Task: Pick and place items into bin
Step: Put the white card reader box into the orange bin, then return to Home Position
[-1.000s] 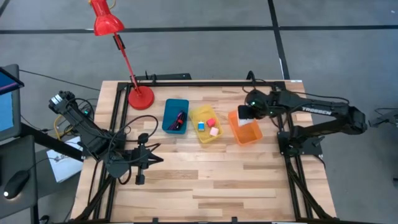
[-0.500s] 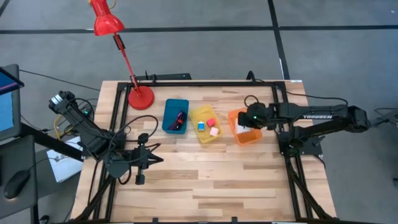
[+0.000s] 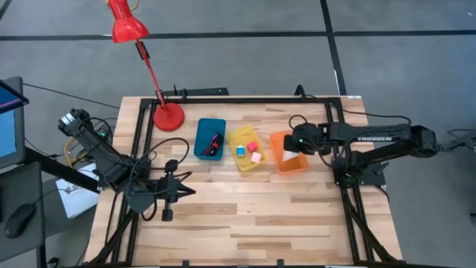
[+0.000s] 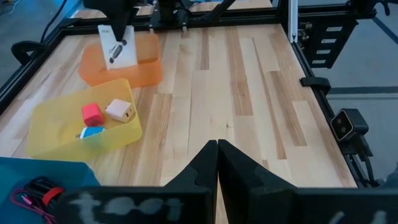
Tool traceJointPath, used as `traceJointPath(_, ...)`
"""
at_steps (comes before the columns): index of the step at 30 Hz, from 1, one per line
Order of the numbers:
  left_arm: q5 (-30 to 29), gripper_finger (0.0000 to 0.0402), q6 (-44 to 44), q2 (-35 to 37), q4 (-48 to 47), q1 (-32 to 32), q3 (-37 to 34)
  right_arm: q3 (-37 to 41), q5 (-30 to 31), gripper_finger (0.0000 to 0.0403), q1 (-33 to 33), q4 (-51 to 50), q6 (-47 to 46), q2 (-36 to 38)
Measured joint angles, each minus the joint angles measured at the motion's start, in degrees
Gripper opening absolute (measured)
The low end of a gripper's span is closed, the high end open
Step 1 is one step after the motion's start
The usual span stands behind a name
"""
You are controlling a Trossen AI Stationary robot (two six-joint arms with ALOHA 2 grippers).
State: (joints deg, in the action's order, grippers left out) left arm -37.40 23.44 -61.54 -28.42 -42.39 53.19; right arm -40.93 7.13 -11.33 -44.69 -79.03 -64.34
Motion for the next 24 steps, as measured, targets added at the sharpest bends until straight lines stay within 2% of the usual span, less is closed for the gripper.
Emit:
traceJointPath(5, -0.01, 0.0000, -0.02, 0.02, 0.11, 0.00, 0.00, 0.00, -2.71, 0.0151, -0.06, 0.04, 1.03, -0.48)
traceJointPath(9, 0.01, 0.0000, -0.04, 0.02, 0.49, 0.00, 0.00, 0.00, -8.95, 0.0174, 0.37, 0.16, 1.47, -0.10)
traceJointPath(14, 0.03, 0.0000, -0.06, 0.02, 0.99, -0.01, 0.00, -0.02, -15.67, 0.0189, 5.30, 2.99, 1.46, -0.04)
traceJointPath(20, 0.01, 0.0000, -0.07, 0.02, 0.99, -0.01, 0.00, -3.25, -15.21, 0.0193, 10.30, 3.10, 3.28, -0.02)
traceJointPath(24, -0.01, 0.0000, -0.07, 0.00, 0.99, 0.00, 0.00, -5.94, -10.56, 0.0190, 10.60, 3.35, 6.91, 0.87)
